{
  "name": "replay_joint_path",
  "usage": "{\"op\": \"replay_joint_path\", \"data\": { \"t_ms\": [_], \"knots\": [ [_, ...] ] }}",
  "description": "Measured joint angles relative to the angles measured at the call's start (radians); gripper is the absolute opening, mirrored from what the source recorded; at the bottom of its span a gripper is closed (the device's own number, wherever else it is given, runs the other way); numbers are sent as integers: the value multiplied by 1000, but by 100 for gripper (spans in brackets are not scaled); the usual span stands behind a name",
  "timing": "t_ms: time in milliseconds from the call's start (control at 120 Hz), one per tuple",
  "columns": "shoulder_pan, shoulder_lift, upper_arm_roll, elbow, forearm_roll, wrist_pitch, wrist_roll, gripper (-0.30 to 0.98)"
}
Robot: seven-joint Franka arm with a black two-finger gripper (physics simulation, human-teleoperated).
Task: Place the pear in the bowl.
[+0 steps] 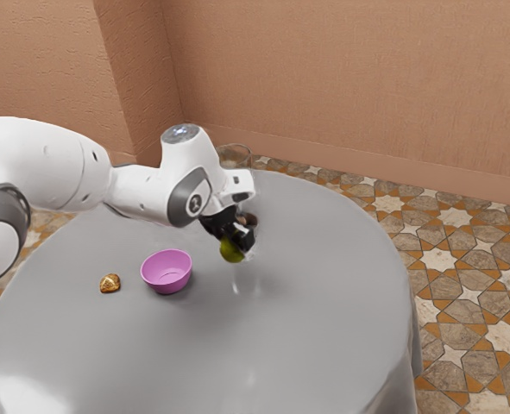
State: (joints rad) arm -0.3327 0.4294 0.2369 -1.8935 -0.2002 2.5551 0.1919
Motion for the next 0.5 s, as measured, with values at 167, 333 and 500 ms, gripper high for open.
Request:
{"op": "replay_joint_path", "data": {
  "t_ms": [167,333,500],
  "knots": [
    [38,-76,14,-71,9,-8,24,21],
    [47,-141,45,-140,51,-11,54,21],
    [56,-224,83,-230,130,-10,77,21]
  ]
}}
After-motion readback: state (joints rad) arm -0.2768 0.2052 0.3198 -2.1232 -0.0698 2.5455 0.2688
